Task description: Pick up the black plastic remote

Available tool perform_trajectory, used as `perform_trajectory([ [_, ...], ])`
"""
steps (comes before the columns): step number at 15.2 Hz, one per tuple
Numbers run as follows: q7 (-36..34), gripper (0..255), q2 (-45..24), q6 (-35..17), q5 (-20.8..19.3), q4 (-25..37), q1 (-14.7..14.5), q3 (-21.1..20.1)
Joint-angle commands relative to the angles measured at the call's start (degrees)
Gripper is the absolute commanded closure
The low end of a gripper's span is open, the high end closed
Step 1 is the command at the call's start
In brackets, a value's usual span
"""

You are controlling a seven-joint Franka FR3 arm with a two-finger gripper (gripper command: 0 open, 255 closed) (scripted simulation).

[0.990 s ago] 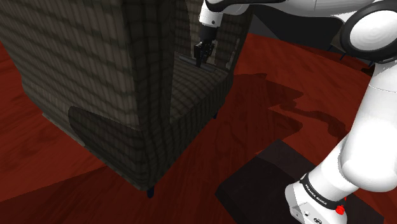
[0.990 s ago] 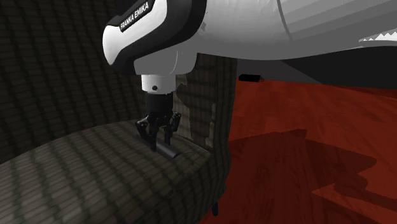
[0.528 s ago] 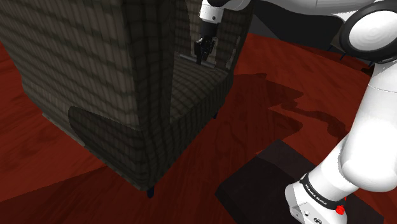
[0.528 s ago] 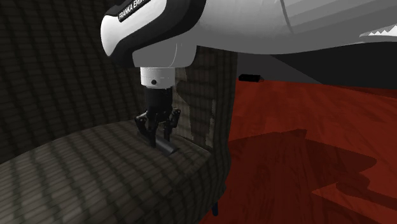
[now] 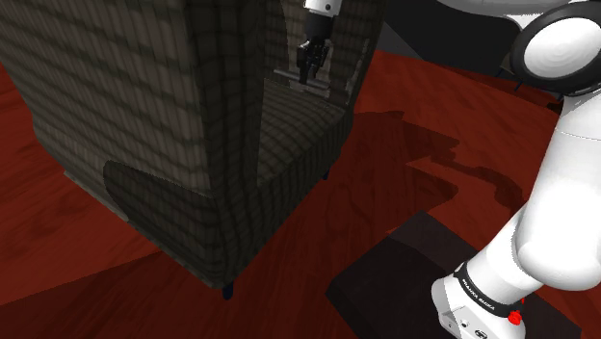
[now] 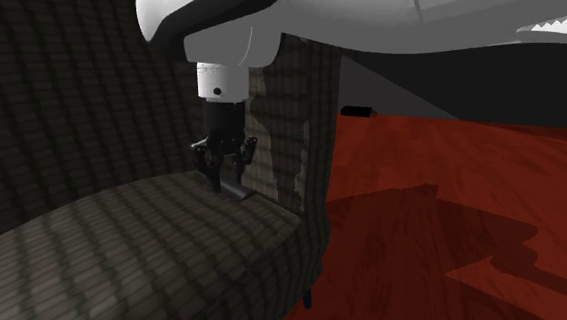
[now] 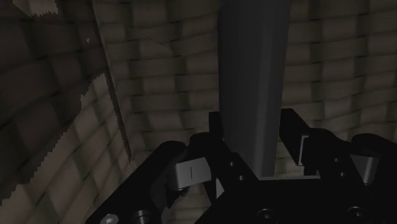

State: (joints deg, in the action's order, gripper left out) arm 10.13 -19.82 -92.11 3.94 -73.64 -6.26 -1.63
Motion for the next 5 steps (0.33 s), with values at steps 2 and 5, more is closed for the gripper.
perform_trajectory([
  [2, -0.20, 255, -0.68, 2.64, -0.03, 3.31, -0.01, -0.01],
  [5, -0.27, 255, -0.99, 3.70, -0.04, 4.68, -0.01, -0.02],
])
